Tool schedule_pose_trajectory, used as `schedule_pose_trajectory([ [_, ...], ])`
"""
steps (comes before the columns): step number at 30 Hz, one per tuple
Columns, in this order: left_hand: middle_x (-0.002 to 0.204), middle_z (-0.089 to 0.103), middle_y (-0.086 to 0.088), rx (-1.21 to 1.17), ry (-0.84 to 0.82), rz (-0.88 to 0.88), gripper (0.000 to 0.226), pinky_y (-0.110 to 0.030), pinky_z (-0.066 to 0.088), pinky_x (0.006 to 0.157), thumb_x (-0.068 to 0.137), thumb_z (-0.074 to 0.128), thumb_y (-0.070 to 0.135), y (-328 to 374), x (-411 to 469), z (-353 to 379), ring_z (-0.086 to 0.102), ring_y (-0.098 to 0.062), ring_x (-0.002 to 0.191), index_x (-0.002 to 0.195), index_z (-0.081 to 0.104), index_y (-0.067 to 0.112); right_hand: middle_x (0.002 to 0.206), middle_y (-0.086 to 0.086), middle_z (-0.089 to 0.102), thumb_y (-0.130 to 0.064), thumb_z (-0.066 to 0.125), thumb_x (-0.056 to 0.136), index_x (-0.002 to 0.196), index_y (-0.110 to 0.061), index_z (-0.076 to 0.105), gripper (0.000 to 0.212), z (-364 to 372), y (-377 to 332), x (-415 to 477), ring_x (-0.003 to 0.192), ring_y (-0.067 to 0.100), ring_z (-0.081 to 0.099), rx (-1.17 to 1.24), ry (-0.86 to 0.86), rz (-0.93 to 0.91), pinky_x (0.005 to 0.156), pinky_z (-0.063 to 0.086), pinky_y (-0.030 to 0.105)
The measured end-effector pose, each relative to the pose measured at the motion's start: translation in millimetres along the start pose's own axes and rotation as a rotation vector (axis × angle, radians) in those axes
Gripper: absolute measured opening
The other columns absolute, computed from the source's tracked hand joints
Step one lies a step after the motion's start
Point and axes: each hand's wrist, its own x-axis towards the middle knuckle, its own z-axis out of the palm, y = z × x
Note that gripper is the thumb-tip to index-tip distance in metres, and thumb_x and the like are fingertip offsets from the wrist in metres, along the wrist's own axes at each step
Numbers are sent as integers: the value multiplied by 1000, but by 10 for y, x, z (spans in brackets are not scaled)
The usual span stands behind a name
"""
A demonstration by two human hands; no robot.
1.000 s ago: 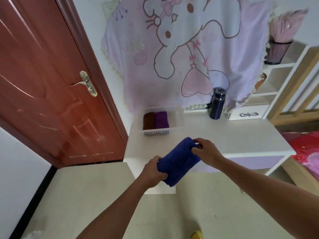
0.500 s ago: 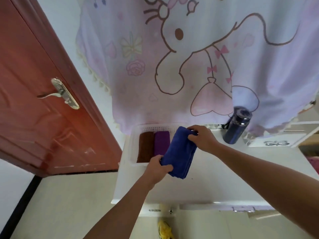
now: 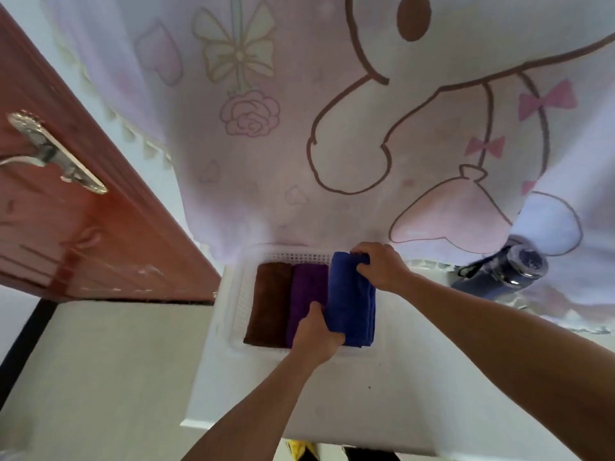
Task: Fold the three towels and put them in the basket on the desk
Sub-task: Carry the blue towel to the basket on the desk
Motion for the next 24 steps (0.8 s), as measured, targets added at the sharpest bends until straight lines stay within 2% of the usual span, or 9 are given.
schedule_pose_trajectory([
  [3,105,59,0,62,25,-115,40,-39,55,81,77,67,27,-61,111,157,61,-20,91,108,42,20,113,6,67,-12,57,85,116,-18,64,33,190,127,284,101,28,63,-88,-122,-26,85,53,36],
  [6,104,63,0,258,81,-117,29,-36,53,78,84,60,29,-109,142,233,62,-20,90,107,45,20,115,10,65,-15,53,90,122,-17,59,33,319,144,436,100,29,62,-284,-171,-88,82,51,34],
  [9,103,62,1,354,139,-106,29,-30,49,72,85,59,27,-77,133,294,61,-20,91,108,45,20,113,9,65,-15,48,93,117,-14,58,26,393,139,526,100,27,63,-556,-200,-202,76,45,32],
  [11,109,57,3,426,194,-25,35,-29,46,77,83,62,26,-120,101,326,57,-18,98,114,46,21,112,5,66,-13,52,91,114,-15,59,24,385,135,529,100,26,64,-663,-178,-260,72,44,31],
  [13,108,53,4,497,251,153,38,-27,46,78,82,61,23,-158,40,323,52,-16,95,118,49,23,108,4,65,-10,62,83,111,-16,59,28,387,169,486,97,26,63,-673,-101,-338,66,42,32],
  [16,96,53,5,589,259,429,28,-26,46,69,86,47,28,-232,7,302,50,-13,83,108,61,22,92,8,63,-10,80,56,96,-16,67,42,417,241,383,84,29,60,-667,-3,-520,55,46,35],
  [18,100,52,4,683,145,434,36,-29,43,75,93,33,35,-250,5,321,48,-15,87,106,64,22,106,11,62,-17,74,67,107,-17,67,41,455,350,343,97,31,57,-714,-96,-607,71,47,41],
  [20,103,48,4,749,48,371,40,-31,38,77,98,28,38,-260,0,331,44,-16,90,103,63,21,128,13,53,-24,57,86,126,-18,58,41,499,445,301,115,32,49,-775,-159,-606,91,38,43],
  [24,102,49,2,776,-19,348,39,-32,38,77,99,30,40,-206,36,284,45,-16,89,101,63,20,140,13,45,-28,49,92,137,-19,48,46,507,413,262,124,31,43,-825,-178,-564,100,31,42],
])
